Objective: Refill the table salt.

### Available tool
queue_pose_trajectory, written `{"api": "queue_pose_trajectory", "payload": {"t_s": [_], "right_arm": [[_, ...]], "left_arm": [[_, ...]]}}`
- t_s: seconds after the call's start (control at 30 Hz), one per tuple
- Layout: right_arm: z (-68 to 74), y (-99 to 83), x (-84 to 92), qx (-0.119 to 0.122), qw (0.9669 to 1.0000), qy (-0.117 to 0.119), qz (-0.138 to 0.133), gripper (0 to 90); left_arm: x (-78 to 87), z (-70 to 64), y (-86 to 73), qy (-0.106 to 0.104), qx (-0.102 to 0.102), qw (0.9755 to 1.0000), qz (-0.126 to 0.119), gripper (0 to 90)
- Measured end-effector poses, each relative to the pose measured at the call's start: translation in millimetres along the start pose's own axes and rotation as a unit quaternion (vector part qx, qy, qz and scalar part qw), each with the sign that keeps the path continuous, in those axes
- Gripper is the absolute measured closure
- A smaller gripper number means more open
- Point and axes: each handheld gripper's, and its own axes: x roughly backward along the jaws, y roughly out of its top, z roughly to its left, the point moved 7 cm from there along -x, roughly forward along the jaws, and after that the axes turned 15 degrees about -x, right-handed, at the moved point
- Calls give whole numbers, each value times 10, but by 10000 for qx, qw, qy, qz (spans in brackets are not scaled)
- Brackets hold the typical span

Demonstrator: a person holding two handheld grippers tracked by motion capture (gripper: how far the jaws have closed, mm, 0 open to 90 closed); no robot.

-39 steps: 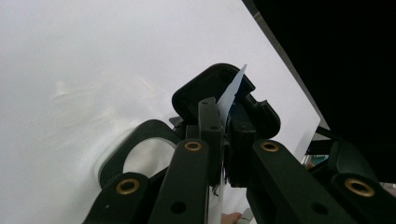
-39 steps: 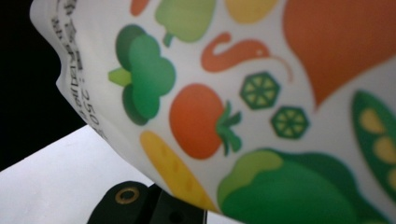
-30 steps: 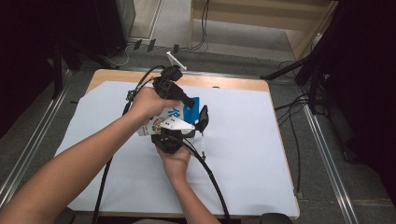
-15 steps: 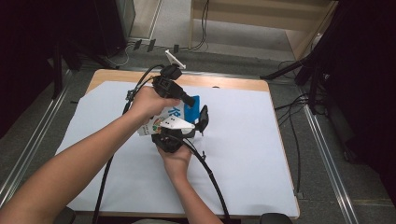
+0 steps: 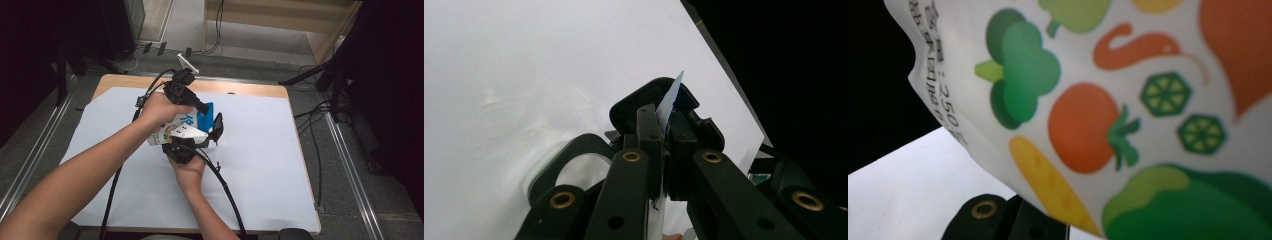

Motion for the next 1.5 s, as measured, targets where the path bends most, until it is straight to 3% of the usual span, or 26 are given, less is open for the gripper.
{"api": "queue_pose_trajectory", "payload": {"t_s": [0.57, 1.5], "right_arm": [[-24, 6, -27, -111, 9999, -32, -43, 900], [-5, -9, -24, -58, 10000, 10, 9, 900]], "left_arm": [[-8, 7, 15, 20, -5, 10000, -8, 895], [11, -6, 18, 18, -54, 9999, -101, 896]]}}
